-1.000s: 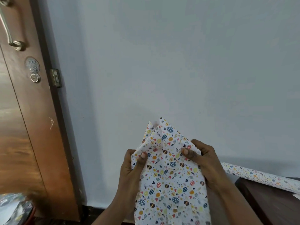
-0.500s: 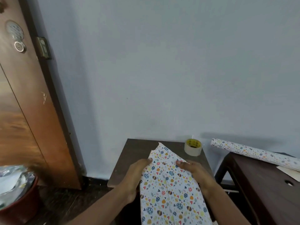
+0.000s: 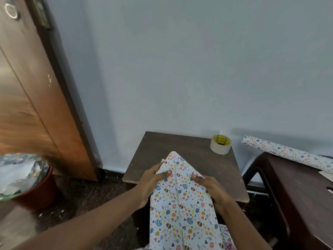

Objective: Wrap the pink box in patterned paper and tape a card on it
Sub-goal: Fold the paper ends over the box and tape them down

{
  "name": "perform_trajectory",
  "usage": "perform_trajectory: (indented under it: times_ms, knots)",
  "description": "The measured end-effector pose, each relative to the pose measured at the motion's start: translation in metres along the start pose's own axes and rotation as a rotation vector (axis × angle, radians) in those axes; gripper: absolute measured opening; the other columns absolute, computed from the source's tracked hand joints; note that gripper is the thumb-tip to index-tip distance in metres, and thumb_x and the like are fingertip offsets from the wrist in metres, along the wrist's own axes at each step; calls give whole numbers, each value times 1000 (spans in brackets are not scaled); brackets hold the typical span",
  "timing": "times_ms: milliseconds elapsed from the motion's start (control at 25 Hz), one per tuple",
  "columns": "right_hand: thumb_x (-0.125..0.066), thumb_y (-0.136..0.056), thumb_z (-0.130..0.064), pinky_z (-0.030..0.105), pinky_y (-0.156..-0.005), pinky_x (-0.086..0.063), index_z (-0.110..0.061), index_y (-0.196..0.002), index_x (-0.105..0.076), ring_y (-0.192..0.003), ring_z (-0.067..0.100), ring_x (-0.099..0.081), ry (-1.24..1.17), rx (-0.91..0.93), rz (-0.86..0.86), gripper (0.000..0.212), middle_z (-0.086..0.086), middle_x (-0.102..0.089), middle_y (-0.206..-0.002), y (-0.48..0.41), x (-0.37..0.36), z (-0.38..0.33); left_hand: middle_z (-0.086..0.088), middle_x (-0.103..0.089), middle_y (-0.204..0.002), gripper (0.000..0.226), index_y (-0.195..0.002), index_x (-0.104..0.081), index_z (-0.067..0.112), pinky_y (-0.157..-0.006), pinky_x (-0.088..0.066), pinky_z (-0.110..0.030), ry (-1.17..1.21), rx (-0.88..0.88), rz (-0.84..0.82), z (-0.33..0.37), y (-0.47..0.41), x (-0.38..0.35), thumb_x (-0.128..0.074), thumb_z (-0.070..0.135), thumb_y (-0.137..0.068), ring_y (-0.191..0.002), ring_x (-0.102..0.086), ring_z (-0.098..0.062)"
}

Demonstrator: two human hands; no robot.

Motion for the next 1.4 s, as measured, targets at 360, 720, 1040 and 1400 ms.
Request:
perform_trajectory:
  times_ms: [360,720,1040,1400]
  knots:
    - [-74,-73,-23,50,-94,-48,8,-111,-62,-103,40,-63,26,-68,-37,51,26,-66,-110,-3,8,-8,-9,-70,-108,40,-118,-62,11,-78,-53,-35,56,50,-62,0,-10,-1,-47,40,-94,-97,-67,-25]
    - [-89,-55,-22,44,-81,-56,0,-93,-73,-95,35,-68,85,-73,-207,47,25,-67,-109,-1,5,-1,-17,-70,-96,24,-106,-61,-9,-72,-59,-34,-97,286,-192,19,-59,32,-44,-9,-89,-76,-71,-23]
    - [-93,-44,-17,43,-77,-57,4,-97,-72,-97,38,-67,138,-87,-263,61,26,-66,-109,-5,10,4,-11,-66,-97,21,-102,-64,6,-65,-50,-26,-318,78,109,20,-67,32,-63,1,-82,-78,-59,-17]
    - [-95,-38,-17,46,-82,-55,6,-101,-68,-100,40,-65,102,-148,-221,72,28,-65,-112,-2,19,10,11,-68,-104,29,-106,-65,24,-86,-45,-23,-546,-50,-89,-4,0,8,-48,44,-93,-94,-65,-6]
Point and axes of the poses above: each hand's wrist, its own y-axis away from the middle knuckle, its own x-axis out of the back of the hand, z = x × y, the point moved 2 cm from there along -y, towards the middle knuckle
